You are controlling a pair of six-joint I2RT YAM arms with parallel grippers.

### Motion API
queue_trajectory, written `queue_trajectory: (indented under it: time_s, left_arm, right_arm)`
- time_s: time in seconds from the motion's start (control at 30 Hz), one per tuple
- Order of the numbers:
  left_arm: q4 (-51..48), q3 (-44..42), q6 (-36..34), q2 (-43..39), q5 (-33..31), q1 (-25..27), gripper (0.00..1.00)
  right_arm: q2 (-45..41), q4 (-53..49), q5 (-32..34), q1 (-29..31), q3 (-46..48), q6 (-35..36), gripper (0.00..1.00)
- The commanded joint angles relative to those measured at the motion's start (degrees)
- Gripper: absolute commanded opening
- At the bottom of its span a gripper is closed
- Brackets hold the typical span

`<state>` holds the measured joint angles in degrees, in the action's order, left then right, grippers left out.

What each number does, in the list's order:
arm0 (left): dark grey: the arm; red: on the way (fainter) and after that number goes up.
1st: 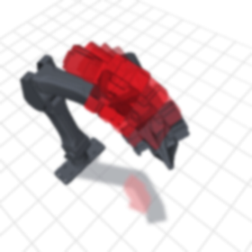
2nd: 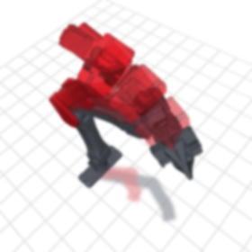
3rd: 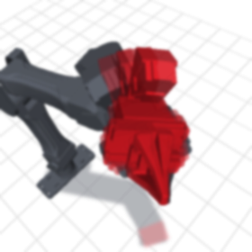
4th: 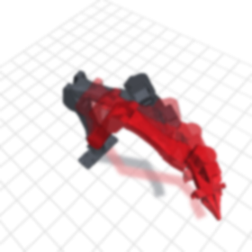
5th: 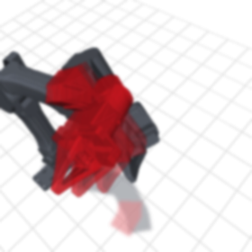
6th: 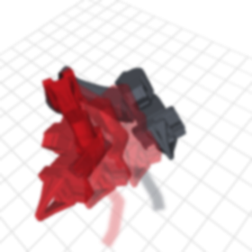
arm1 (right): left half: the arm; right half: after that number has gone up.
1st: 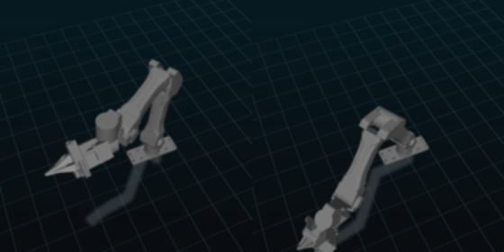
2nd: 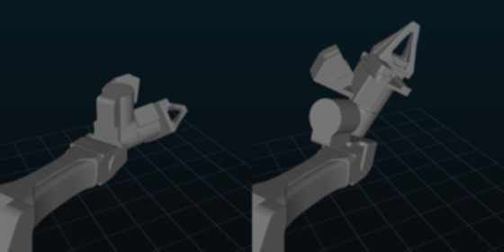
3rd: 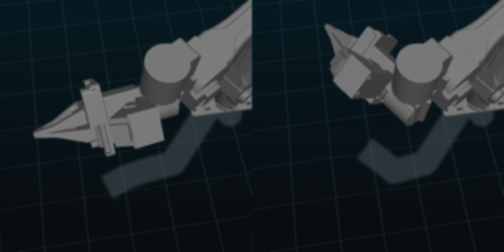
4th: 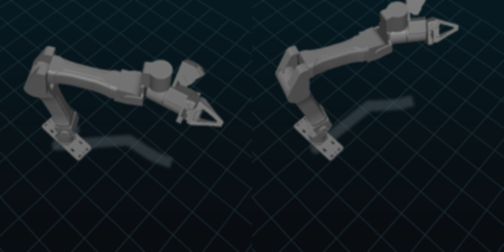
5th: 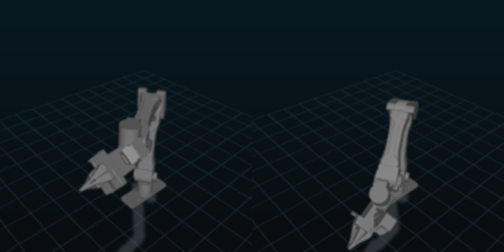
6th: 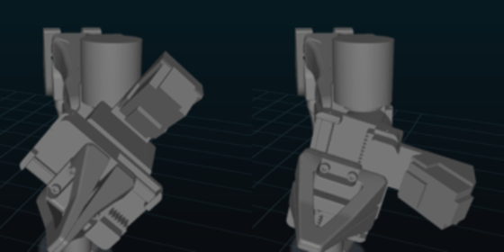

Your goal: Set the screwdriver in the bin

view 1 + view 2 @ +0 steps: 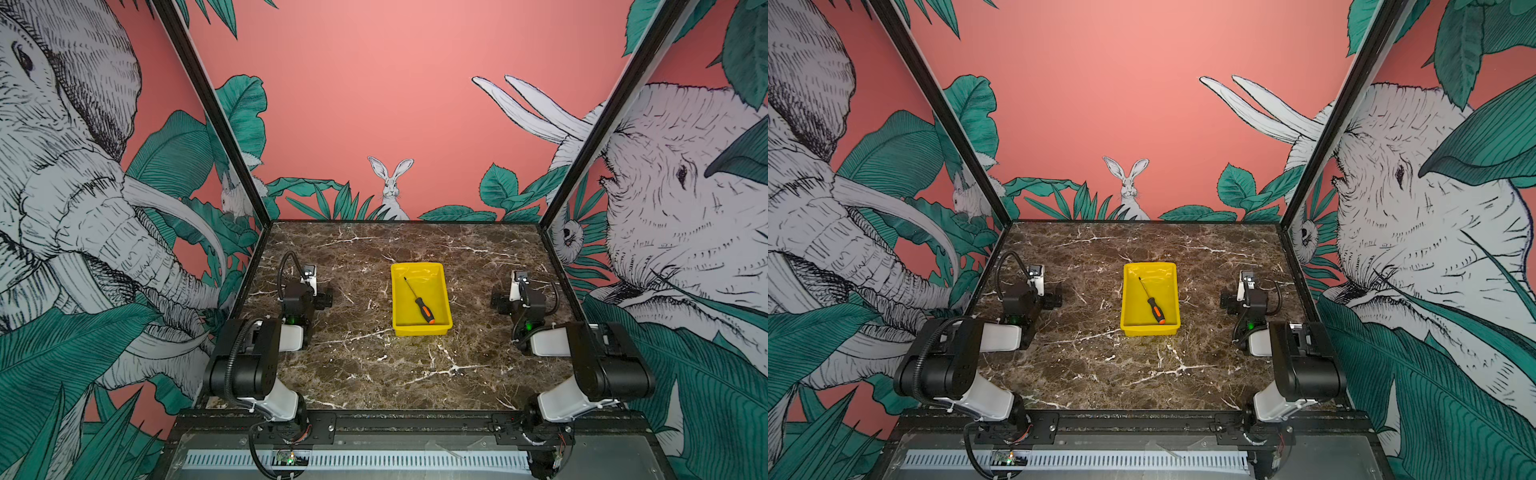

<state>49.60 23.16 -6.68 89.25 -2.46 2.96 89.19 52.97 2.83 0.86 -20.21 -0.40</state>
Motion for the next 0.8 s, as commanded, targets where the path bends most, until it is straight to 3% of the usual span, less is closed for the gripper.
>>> queue_trajectory:
  time_s: [0.0, 0.13, 0.27, 0.4, 0.77]
  left_arm:
    - [-0.06, 0.57, -0.44, -0.37, 0.00, 0.12, 1.00]
    - [-0.07, 0.55, -0.45, -0.31, 0.00, 0.18, 1.00]
    - [-0.05, 0.57, -0.48, -0.31, 0.00, 0.11, 1.00]
    - [-0.04, 0.57, -0.44, -0.31, 0.00, 0.11, 1.00]
    - [-0.23, 0.58, -0.53, -0.38, 0.00, 0.11, 1.00]
  right_arm:
    - [-0.64, 3.34, 0.16, 0.37, 0.23, 0.49, 0.99]
    - [-0.69, 6.12, -0.29, 0.37, 1.71, 0.76, 0.99]
    - [-0.33, 11.71, 4.97, 0.37, 4.55, -1.19, 0.99]
    - [-0.59, 8.71, 2.12, 0.37, 2.97, -0.04, 0.99]
    - [-0.51, 9.19, 1.92, 0.37, 3.16, -0.04, 0.99]
